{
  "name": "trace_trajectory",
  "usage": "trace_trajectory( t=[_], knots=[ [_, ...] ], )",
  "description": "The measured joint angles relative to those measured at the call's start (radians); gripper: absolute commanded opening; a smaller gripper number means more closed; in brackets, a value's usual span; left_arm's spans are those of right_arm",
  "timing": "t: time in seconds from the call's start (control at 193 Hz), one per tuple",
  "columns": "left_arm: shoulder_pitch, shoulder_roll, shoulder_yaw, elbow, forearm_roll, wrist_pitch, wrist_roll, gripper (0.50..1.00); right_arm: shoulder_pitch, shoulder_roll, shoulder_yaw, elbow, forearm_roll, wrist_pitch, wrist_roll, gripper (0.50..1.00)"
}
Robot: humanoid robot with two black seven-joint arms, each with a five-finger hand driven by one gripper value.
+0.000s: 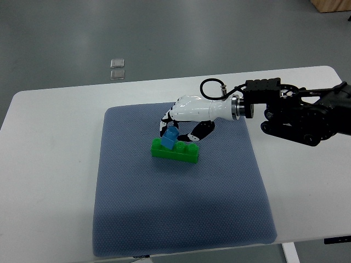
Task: Stack blue block on green block with right hand
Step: 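Carry the blue block with the right hand over the green block, then lower the blue block onto the green block's studs and press down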
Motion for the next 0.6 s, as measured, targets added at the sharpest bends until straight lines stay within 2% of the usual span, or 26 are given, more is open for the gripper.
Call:
trace_trajectory(
  t=[0.601],
  knots=[
    [0.000, 0.000, 0.000, 0.000, 0.000, 0.000, 0.000, 1.000, -0.015, -0.003, -0.021, -0.034, -0.042, 0.001, 0.000, 0.500]
  ],
)
